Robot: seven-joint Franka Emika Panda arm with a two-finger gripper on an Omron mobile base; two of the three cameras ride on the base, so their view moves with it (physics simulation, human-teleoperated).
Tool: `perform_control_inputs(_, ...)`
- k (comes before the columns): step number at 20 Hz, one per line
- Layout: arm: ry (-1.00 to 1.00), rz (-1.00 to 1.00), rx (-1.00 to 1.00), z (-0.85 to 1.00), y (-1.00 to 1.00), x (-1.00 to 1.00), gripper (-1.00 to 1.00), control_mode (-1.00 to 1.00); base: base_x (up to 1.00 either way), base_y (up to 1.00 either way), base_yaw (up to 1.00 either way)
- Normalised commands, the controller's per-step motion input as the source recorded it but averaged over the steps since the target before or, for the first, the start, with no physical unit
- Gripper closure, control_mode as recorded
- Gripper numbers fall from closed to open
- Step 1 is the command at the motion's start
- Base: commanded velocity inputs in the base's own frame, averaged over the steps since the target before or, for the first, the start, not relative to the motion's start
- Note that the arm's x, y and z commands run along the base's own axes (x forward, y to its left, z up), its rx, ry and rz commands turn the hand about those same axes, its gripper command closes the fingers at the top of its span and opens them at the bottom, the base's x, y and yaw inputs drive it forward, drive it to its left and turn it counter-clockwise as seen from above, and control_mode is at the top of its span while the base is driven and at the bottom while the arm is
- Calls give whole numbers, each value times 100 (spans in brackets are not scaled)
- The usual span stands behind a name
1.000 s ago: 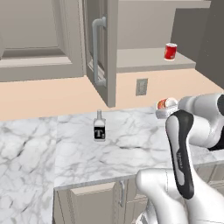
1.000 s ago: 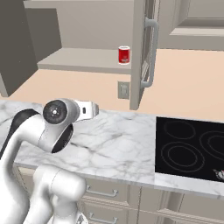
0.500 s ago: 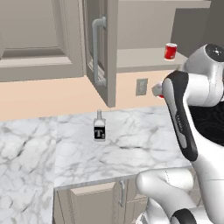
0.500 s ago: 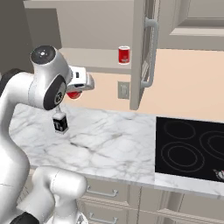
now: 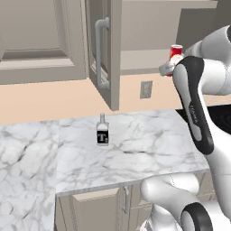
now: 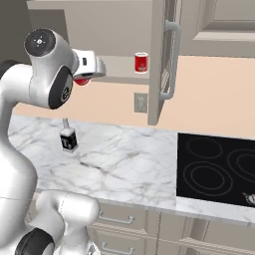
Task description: Restock the canned food cabinet by taking the new fresh canned food from the counter and placing it in the cabinet. Then, take the old canned food from the cabinet and place it on the counter.
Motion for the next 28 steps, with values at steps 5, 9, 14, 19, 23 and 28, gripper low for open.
perform_control_inputs(5, -5, -8, 0, 37, 33, 79, 100, -100, 0, 0, 0)
perform_control_inputs(9, 16, -8, 0, -1, 18, 86, 100, -100, 0, 0, 0)
perform_control_inputs(14, 11, -5, 0, -31, 1, 62, 100, -100, 0, 0, 0)
perform_control_inputs(19, 4, -3, 0, -35, 0, 47, 100, -100, 0, 0, 0)
perform_control_inputs(23, 0, -2, 0, -16, 0, 41, 100, -100, 0, 0, 0)
perform_control_inputs(28, 0, -5, 2, 3, 0, 37, 100, -100, 0, 0, 0)
